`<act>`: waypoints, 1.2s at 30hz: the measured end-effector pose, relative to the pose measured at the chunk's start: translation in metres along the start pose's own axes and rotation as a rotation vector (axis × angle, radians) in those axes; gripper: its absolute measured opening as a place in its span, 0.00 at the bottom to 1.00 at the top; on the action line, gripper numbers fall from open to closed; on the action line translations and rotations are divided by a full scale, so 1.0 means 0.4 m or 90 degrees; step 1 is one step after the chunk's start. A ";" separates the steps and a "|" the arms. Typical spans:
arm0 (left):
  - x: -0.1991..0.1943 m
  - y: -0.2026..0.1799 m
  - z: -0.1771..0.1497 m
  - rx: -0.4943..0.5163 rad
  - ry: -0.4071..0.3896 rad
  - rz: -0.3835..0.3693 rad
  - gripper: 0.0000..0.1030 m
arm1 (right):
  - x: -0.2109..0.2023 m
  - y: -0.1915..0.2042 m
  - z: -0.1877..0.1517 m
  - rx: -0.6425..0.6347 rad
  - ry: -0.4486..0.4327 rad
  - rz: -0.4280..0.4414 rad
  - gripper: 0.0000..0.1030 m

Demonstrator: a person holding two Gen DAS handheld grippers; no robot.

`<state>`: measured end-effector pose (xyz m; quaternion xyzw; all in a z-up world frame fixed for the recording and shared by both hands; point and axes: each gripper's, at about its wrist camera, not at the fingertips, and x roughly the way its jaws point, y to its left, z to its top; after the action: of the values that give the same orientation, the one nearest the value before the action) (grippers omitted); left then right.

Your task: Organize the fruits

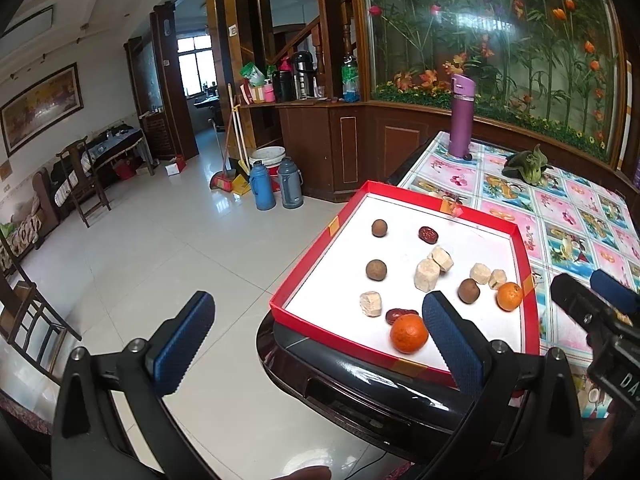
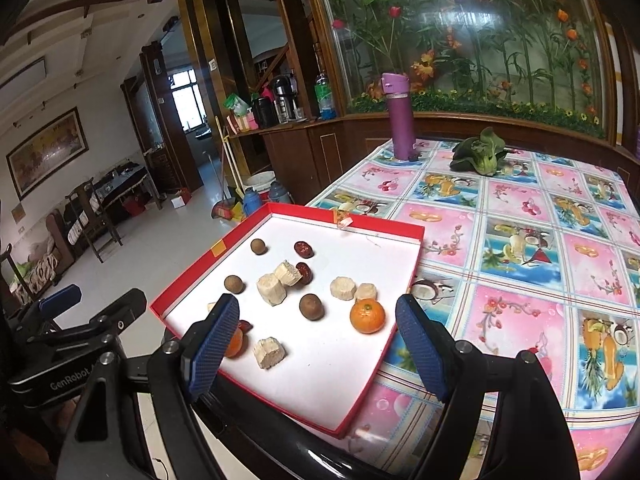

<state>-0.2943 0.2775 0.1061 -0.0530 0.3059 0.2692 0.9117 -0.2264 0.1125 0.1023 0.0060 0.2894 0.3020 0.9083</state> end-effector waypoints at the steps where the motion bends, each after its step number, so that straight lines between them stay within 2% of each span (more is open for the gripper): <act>1: 0.000 0.001 0.000 -0.001 0.000 0.000 1.00 | 0.003 0.001 -0.001 0.000 0.001 0.001 0.78; 13: 0.013 -0.005 -0.010 0.006 0.018 -0.008 1.00 | 0.010 -0.002 -0.022 0.003 0.016 0.006 0.78; 22: -0.027 -0.020 -0.014 0.007 0.013 -0.025 1.00 | -0.037 -0.005 -0.022 -0.007 -0.012 0.002 0.78; 25: -0.042 -0.022 -0.016 0.003 0.012 -0.018 1.00 | -0.051 -0.004 -0.025 -0.011 -0.016 0.005 0.78; 36: -0.120 -0.018 -0.017 0.000 -0.020 -0.020 1.00 | -0.112 0.009 -0.029 -0.022 -0.052 0.011 0.78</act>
<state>-0.3261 0.2476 0.1284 -0.0539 0.2908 0.2557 0.9204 -0.2637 0.0888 0.1166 0.0053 0.2470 0.3139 0.9168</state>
